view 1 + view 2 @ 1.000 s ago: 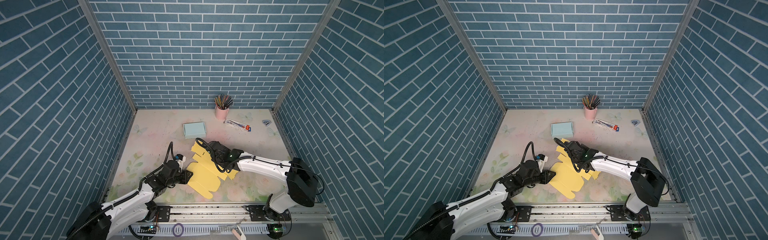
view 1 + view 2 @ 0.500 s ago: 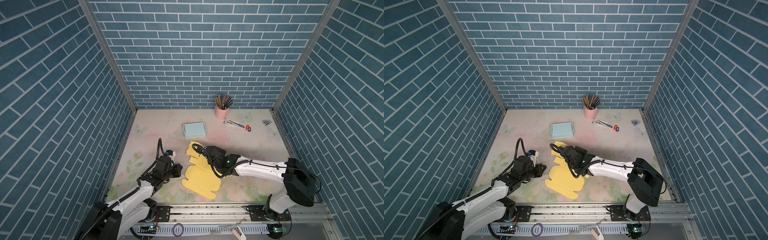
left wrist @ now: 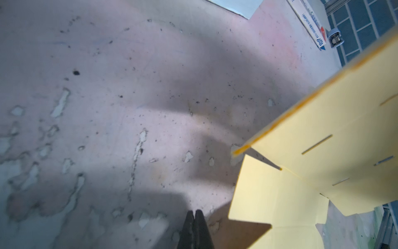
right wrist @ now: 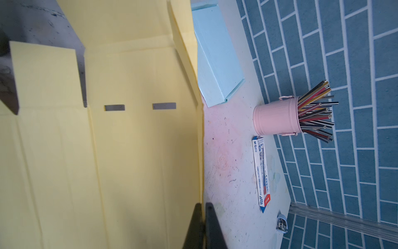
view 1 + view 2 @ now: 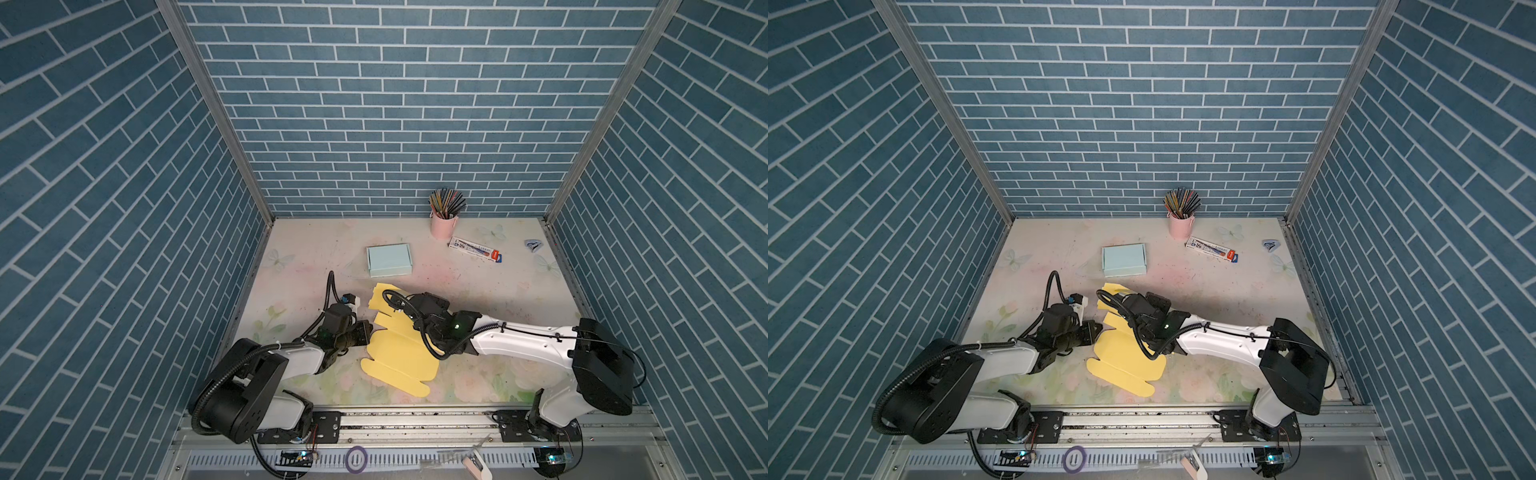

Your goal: Fold the paper box

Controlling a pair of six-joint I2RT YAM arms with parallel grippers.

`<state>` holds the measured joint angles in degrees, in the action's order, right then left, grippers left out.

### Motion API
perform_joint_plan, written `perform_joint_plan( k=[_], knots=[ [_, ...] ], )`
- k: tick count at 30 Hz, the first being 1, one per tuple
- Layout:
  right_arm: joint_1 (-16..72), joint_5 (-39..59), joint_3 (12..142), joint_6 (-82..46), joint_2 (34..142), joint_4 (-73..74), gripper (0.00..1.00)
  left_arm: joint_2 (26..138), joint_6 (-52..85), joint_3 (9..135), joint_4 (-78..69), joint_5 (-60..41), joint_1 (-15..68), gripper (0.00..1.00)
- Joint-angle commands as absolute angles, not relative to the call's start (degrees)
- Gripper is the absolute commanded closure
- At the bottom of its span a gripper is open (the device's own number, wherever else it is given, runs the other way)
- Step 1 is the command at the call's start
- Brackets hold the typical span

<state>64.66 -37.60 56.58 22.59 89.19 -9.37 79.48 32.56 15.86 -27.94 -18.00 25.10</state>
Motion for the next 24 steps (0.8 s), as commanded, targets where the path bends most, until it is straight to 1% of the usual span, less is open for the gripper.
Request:
perform_joint_plan(
  k=[1,10,14,20,24],
  knots=[
    [65.1,-37.6,56.0,23.3,87.7,-8.3,1.00,79.1,32.1,17.0,-32.4,-19.6,25.7,1.00],
    [65.3,-36.8,56.5,23.7,89.4,-7.6,1.00,72.0,30.9,16.2,-27.5,-18.3,30.2,1.00],
    [65.5,-36.1,56.9,24.1,89.3,-7.2,1.00,73.1,31.3,15.9,-29.1,-19.1,30.4,1.00],
    [67.4,-36.0,55.4,27.0,89.5,-6.0,1.00,76.3,32.2,14.7,-35.3,-21.6,31.5,1.00],
    [68.0,-36.8,52.5,30.9,89.4,-1.9,1.00,74.7,31.1,13.1,-35.4,-23.0,31.5,0.98]
  ],
)
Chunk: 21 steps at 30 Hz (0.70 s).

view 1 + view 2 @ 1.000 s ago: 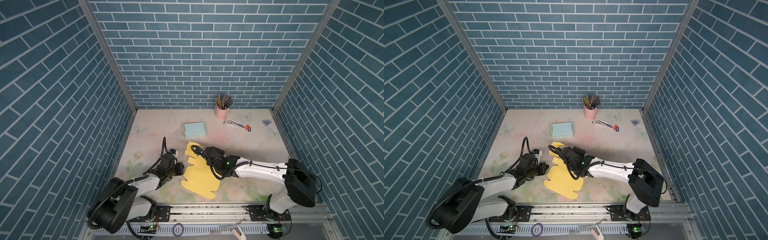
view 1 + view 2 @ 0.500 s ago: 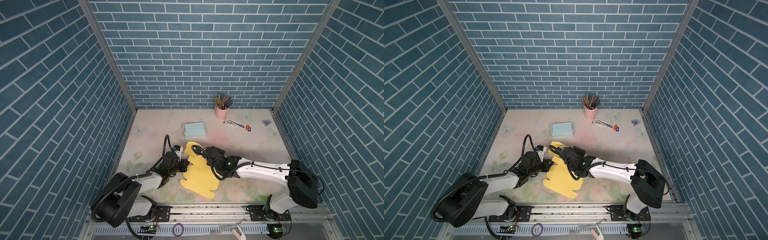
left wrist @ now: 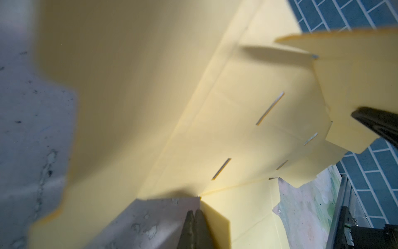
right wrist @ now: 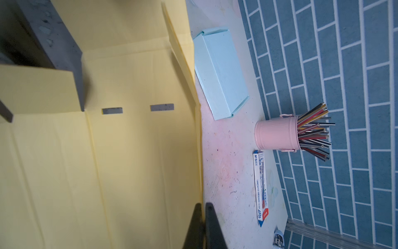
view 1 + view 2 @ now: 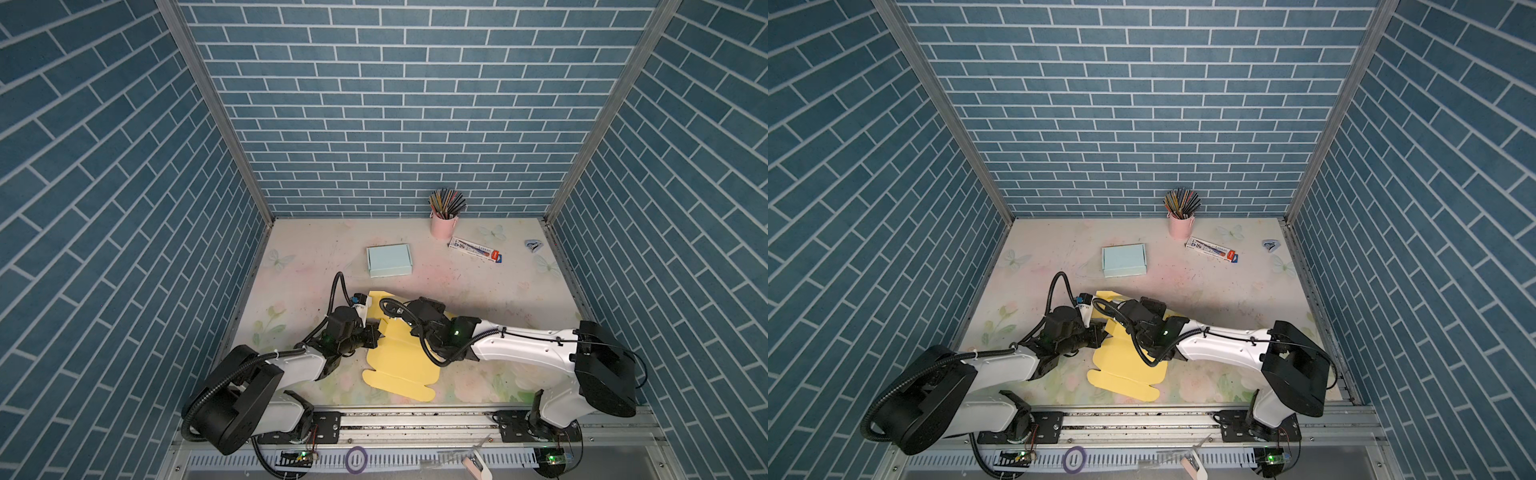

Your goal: Fold the paper box

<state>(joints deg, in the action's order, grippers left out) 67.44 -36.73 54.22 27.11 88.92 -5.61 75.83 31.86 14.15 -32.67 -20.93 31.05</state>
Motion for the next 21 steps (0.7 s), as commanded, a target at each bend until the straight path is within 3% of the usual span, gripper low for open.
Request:
perform_joint_plan(
  k=[1,7,12,21],
  knots=[
    [68.1,-37.5,51.8,32.1,89.6,-0.8,1.00,73.7,30.9,12.7,-34.4,-23.0,31.5,0.97],
    [68.2,-40.9,48.1,39.7,91.9,9.3,1.00,67.8,30.2,11.5,-28.2,-22.0,31.4,0.90],
    [68.7,-43.8,44.5,48.3,92.1,21.4,1.00,64.9,30.5,11.7,-23.6,-20.6,30.5,0.90],
    [69.0,-41.6,40.7,54.7,88.9,27.3,1.00,46.9,30.2,16.4,-6.5,-21.5,20.6,0.85]
  ],
)
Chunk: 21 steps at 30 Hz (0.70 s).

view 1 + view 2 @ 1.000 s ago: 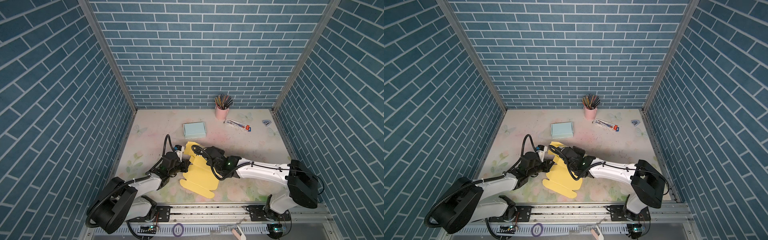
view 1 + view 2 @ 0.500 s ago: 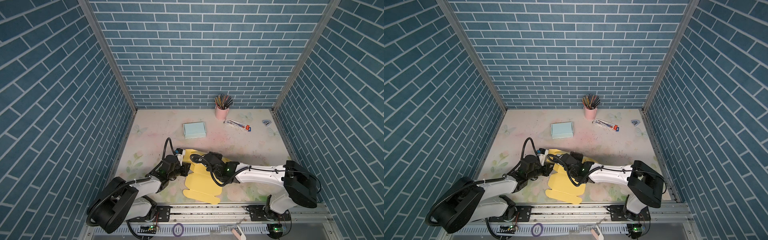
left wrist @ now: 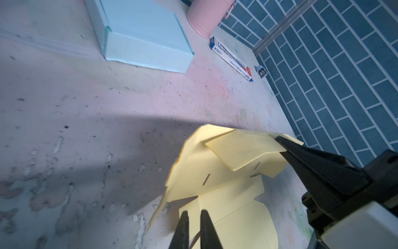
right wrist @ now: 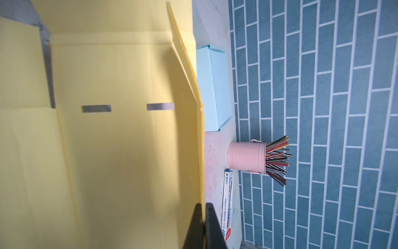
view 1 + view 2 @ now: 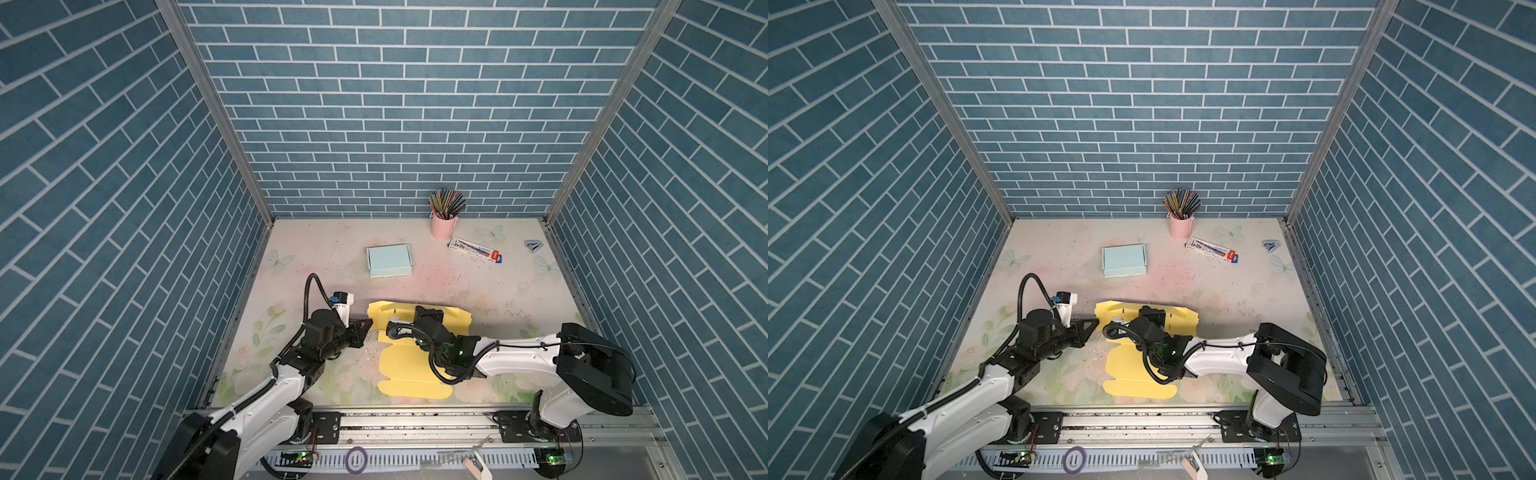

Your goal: Fold the paper box

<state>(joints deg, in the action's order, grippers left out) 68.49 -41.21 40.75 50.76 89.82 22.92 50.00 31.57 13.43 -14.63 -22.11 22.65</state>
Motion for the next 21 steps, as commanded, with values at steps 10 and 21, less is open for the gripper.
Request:
perform_joint_plan(
  k=[10,21],
  knots=[
    [71.8,-44.5,39.4,65.1,91.0,36.9,1.00,67.8,28.2,23.8,-13.7,-22.9,12.2,0.84],
    [72.4,-44.2,39.5,66.1,95.7,38.6,1.00,78.3,27.4,22.8,-24.0,-27.5,16.6,0.84]
  ],
)
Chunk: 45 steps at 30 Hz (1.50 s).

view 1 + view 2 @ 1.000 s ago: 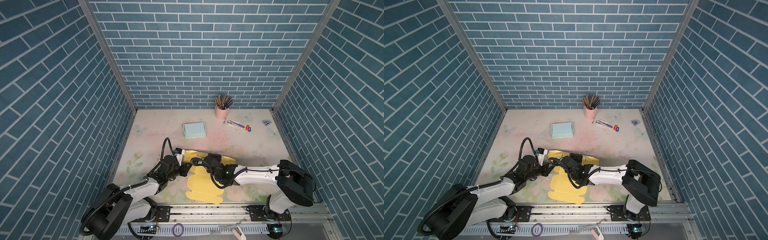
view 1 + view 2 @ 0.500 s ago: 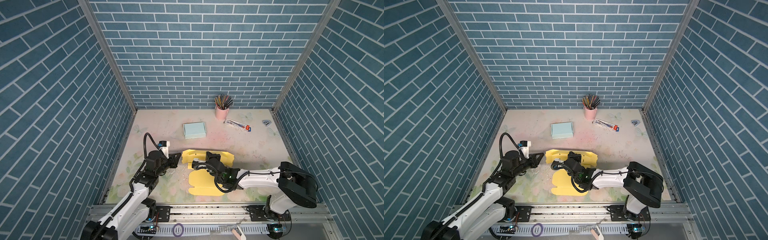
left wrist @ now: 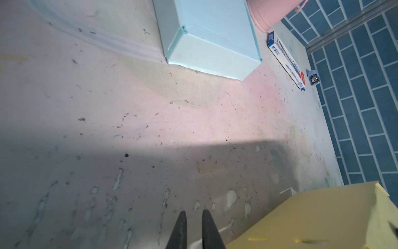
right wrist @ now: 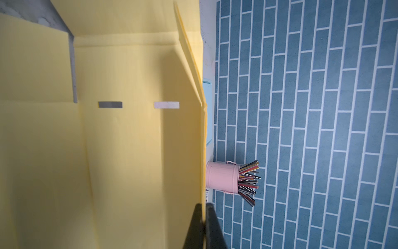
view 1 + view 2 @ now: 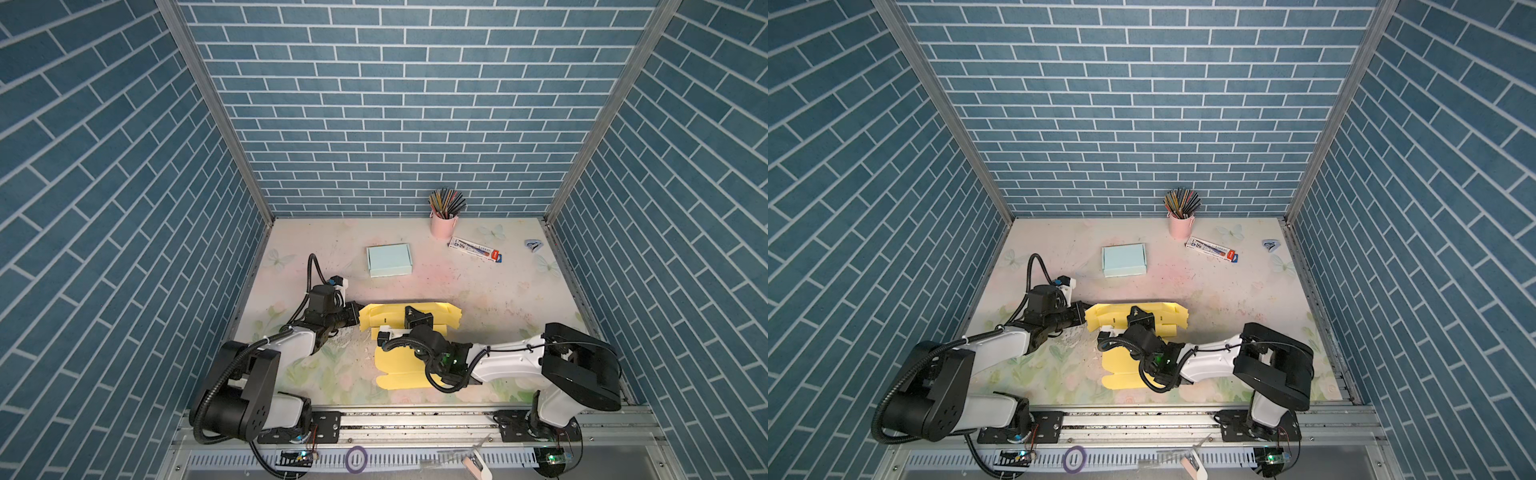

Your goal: Fold the paper box

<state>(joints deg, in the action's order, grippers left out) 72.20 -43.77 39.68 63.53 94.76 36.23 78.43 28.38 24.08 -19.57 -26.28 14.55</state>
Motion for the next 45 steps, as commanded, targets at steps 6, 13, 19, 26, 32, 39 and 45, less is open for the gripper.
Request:
perform_joint_plan(
  k=[6,13,19,26,32,39,45],
  knots=[
    [72.1,-42.2,39.6,68.5,97.6,39.0,1.00,75.8,29.4,19.1,-27.8,-28.0,19.5,0.83],
    [72.1,-42.2,38.7,70.7,98.5,43.4,1.00,67.7,29.9,15.7,-24.7,-27.5,20.9,0.82],
    [71.9,-39.3,38.2,70.8,94.8,44.5,1.00,62.2,28.8,14.3,-20.5,-25.2,21.1,0.80],
    [69.8,-36.0,41.0,70.6,92.7,44.0,1.00,62.0,29.2,14.8,-18.8,-20.9,20.9,0.80],
    [67.8,-35.3,42.1,72.1,92.9,45.2,1.00,58.8,28.8,15.1,-12.7,-16.1,19.9,0.80],
    [65.9,-34.9,42.7,70.9,95.0,45.3,1.00,45.0,31.0,10.4,-8.1,-14.3,23.3,0.81],
    [66.4,-36.2,42.3,69.4,96.6,45.7,1.00,34.6,35.1,8.2,-5.2,-4.5,38.7,0.84]
  ],
)
